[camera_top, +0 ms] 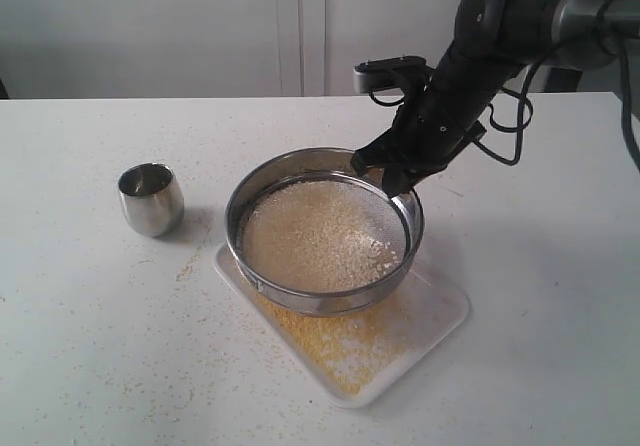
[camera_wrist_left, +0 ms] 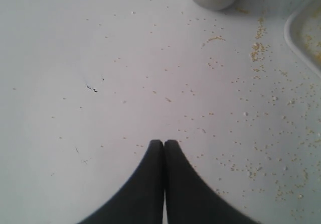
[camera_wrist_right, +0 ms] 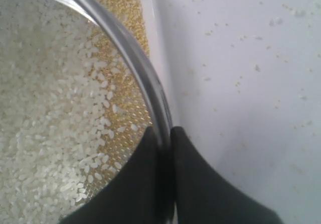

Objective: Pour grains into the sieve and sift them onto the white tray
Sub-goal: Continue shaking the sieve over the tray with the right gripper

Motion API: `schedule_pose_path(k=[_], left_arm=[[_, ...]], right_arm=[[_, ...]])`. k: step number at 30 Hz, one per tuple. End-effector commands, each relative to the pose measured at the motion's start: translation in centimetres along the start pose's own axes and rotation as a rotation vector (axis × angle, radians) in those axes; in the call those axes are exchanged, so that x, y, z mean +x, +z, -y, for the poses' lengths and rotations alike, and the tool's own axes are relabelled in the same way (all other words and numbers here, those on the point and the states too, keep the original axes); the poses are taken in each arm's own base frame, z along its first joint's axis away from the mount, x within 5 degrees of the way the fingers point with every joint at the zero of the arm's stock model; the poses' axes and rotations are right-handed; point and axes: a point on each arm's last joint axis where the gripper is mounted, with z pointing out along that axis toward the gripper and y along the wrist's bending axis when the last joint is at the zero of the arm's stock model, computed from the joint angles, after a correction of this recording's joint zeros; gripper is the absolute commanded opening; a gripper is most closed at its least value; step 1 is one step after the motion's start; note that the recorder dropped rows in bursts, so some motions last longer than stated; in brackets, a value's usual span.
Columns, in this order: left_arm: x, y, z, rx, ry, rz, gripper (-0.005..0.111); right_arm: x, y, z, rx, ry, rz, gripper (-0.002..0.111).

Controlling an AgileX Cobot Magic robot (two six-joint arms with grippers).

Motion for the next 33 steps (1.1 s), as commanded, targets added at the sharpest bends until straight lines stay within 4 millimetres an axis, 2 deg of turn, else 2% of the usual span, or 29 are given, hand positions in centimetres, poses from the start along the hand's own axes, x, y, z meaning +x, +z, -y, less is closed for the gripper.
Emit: schedule_pose_path(k=[1,9,33], left_arm=[[0.3,-0.1,0.2,0.008,0.001,-0.01,0.0],[0.3,-0.1,0.2,0.008,0.001,-0.01,0.0],[0.3,-0.1,0.2,0.008,0.001,-0.01,0.0]], right_arm=[[-0.1,0.8,0.2,-0.013,0.03,-0.004,0.0],[0.2,3.0,0.7,-0.013,0.061,-0.032,0.0],[0.0,3.4,0.9,-0.003,0.063,-0.01,0.0]])
